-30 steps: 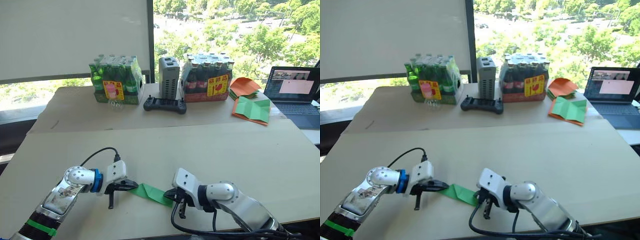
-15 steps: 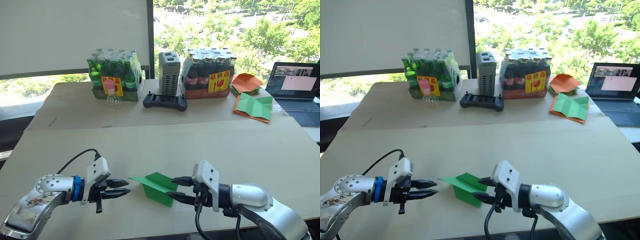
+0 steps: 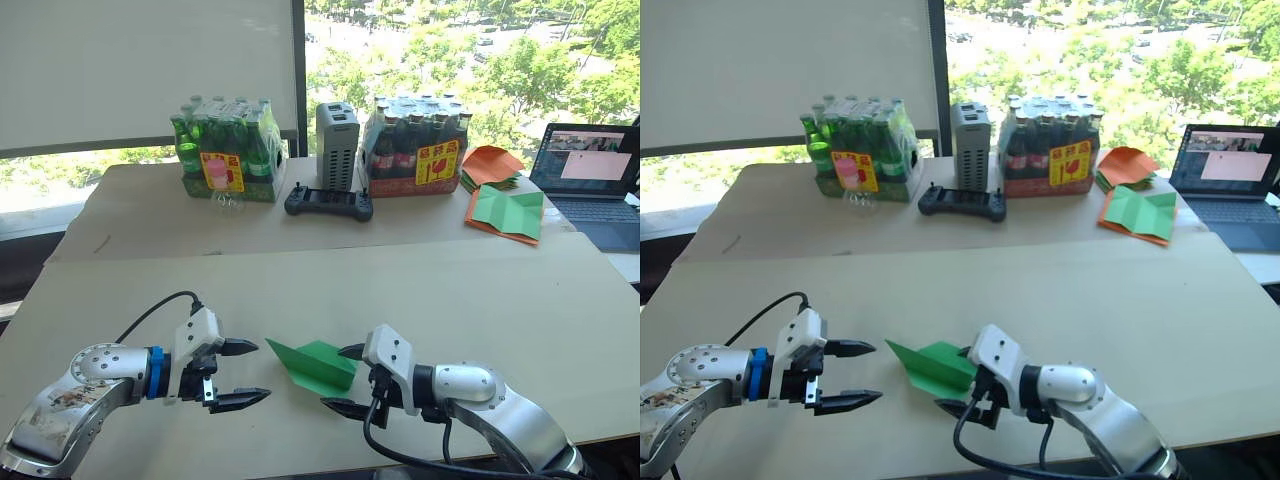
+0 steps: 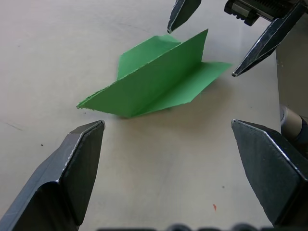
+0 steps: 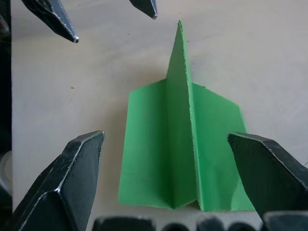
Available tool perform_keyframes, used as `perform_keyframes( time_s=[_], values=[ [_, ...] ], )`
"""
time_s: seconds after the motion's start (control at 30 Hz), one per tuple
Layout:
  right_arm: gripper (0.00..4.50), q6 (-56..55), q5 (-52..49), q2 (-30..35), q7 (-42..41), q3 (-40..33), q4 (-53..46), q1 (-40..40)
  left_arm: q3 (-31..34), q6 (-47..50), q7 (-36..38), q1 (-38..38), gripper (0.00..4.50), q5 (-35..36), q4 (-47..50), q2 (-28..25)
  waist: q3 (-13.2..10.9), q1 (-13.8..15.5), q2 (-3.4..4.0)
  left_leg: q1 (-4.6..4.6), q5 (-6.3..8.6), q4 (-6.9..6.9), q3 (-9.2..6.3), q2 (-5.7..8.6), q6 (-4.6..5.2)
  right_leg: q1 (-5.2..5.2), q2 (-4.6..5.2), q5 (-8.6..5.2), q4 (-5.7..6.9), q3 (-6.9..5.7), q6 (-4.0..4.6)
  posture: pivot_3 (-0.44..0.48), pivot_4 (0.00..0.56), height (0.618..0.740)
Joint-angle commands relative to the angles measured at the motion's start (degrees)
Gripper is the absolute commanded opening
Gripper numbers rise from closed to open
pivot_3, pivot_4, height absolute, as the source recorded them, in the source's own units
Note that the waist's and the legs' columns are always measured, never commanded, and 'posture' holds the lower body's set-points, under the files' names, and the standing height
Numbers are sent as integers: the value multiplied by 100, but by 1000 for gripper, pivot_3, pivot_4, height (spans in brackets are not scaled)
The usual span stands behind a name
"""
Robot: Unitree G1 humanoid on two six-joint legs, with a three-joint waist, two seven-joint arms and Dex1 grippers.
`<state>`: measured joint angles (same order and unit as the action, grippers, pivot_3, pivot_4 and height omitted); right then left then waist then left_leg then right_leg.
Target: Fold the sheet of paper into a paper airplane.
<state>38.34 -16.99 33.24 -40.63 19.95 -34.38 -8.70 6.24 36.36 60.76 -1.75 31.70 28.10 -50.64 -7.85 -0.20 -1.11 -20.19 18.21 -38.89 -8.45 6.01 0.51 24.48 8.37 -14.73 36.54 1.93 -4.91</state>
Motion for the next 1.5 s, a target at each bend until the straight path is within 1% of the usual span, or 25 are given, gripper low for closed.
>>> perform_keyframes(
  time_s=[0.03,0.2,0.43,0.6,0.73,0.87,0.9,0.93,0.97,1.03,1.07,1.2,1.3,1.4,1.5],
  values=[
    [4500,-151,-10,-88,-23,9,-99,-126,30,-1,-42,48,4490,86,176,-36,0,-1,0,0,0,0,0,0,0,0,0,0,0,0,0,0,150,735],
    [4500,-16,-155,-225,-25,-149,-153,-249,18,-11,-88,42,4490,89,199,-24,0,-9,0,0,0,0,0,-1,0,1,0,0,2,0,0,0,150,735],
    [4500,-386,338,-76,-50,185,-9,-146,84,0,-156,58,4490,220,265,28,0,-16,0,0,0,-1,0,0,0,2,0,0,5,0,0,0,150,735],
    [4500,-552,557,-118,6,276,151,-84,84,28,-204,34,4490,298,334,13,0,-33,0,0,0,-3,1,0,0,3,0,0,9,1,0,0,150,735],
    [3348,-580,623,-161,0,270,198,-113,67,34,-217,35,4500,346,366,3,0,-42,0,0,-1,-4,1,0,-1,3,0,0,11,1,0,0,150,735],
    [1957,-607,696,-163,-13,325,171,-50,67,35,-220,48,4500,364,381,0,0,-45,0,0,-1,-4,1,0,-1,3,0,0,11,1,0,0,150,735],
    [1514,-608,708,-169,-8,331,172,-44,68,36,-222,49,4500,365,383,-1,0,-45,0,0,-1,-4,1,0,-1,3,0,0,11,1,0,0,150,735],
    [1316,-604,719,-174,-2,338,175,-42,68,37,-224,50,4500,368,386,0,0,-46,0,0,-1,-4,1,0,-1,3,0,0,11,1,0,0,150,735],
    [898,-602,741,-180,14,350,185,-40,70,41,-228,53,4500,375,391,3,0,-46,0,0,-1,-4,1,0,-1,3,0,0,11,1,0,0,150,735],
    [236,-558,747,-200,29,363,198,-31,66,52,-242,72,4500,392,393,16,0,-46,0,0,-1,-4,1,0,-1,3,0,0,11,1,0,0,150,735],
    [45,-546,748,-207,30,365,202,-24,62,53,-251,78,4500,393,391,20,0,-46,0,0,-1,-4,1,0,-1,3,0,0,11,1,0,0,150,735],
    [45,-536,707,-250,34,311,147,-32,77,86,-282,141,4500,463,387,44,0,-46,0,0,-1,-4,1,0,-1,3,0,0,12,1,0,0,150,735],
    [45,-405,477,-347,101,4,33,-13,70,137,-347,264,4500,544,358,89,0,-42,0,0,-1,-6,1,1,-1,3,0,0,13,1,0,0,150,735],
    [45,-96,36,-571,337,-735,-82,-75,68,143,-493,423,4500,592,319,205,0,-42,0,0,-1,-6,1,1,-1,2,0,0,13,2,0,0,150,735],
    [45,118,39,-547,908,-1897,147,-368,95,264,-825,805,4500,749,236,510,0,-2,0,0,-1,-11,0,3,-1,0,1,1,16,3,0,0,150,735]
  ],
)
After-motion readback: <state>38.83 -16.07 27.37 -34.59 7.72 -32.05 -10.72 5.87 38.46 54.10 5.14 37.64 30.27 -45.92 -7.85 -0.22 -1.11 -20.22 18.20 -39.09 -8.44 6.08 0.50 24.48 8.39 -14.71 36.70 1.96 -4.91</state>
